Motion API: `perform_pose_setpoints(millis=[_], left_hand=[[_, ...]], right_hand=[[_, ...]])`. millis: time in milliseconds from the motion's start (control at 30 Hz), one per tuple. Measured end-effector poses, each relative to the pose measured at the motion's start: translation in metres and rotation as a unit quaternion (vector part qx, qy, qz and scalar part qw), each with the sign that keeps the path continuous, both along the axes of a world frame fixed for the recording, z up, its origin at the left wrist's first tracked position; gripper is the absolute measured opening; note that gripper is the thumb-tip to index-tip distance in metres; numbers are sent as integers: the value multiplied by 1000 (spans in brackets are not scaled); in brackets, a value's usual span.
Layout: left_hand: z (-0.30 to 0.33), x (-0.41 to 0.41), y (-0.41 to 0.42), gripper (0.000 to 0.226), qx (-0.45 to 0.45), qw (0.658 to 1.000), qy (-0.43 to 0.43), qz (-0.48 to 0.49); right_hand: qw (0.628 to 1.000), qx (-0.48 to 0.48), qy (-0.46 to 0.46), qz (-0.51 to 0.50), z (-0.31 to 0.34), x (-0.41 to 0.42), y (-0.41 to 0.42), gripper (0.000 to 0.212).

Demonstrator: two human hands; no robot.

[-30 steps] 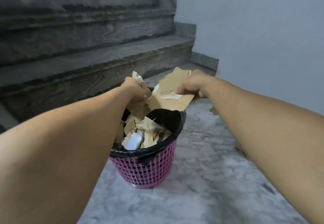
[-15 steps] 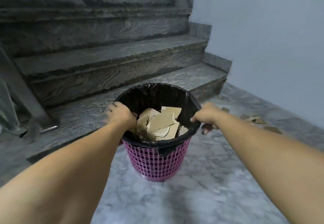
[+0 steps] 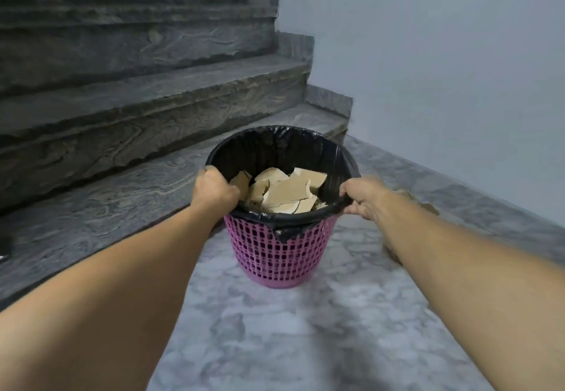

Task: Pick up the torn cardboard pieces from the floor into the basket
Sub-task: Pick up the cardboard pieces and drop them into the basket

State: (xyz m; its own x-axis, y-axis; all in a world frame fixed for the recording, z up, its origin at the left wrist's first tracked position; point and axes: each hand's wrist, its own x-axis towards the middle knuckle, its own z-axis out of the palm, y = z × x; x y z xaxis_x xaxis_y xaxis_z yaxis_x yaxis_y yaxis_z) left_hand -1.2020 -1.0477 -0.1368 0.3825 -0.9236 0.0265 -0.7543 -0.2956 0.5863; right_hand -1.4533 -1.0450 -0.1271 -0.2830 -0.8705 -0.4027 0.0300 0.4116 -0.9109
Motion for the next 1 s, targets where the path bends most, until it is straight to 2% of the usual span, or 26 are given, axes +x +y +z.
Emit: perform_pose_setpoints(millis=[100,200,333,567,767,900,1000], left_hand=[[-11,-36,-21,79,16,998,0,-53],[-22,-65,-38,94,21,995,-35,-96],[-31,-95,-50,98,18,990,-61,-127],[-35,-114,-69,121,23,988,-78,-134],[-30,-121,-75,118,37,987,-75,-136],[-25,-127,-77,103,42,979,-160,-119],[-20,-148,-81,80,-48,961,-218,-161]], right_hand=[[1000,-4,9,-17,3,-25,-13,29],[999,-6,14,-48,1,-47,-31,31],[997,-11,-20,-67,-7,-65,-55,30],[995,-25,-74,-57,-10,-68,-77,19],[995,-21,-95,17,-9,-87,-83,6],[993,6,-10,119,-15,-111,-83,33],[985,23,33,165,-21,-137,-79,47]])
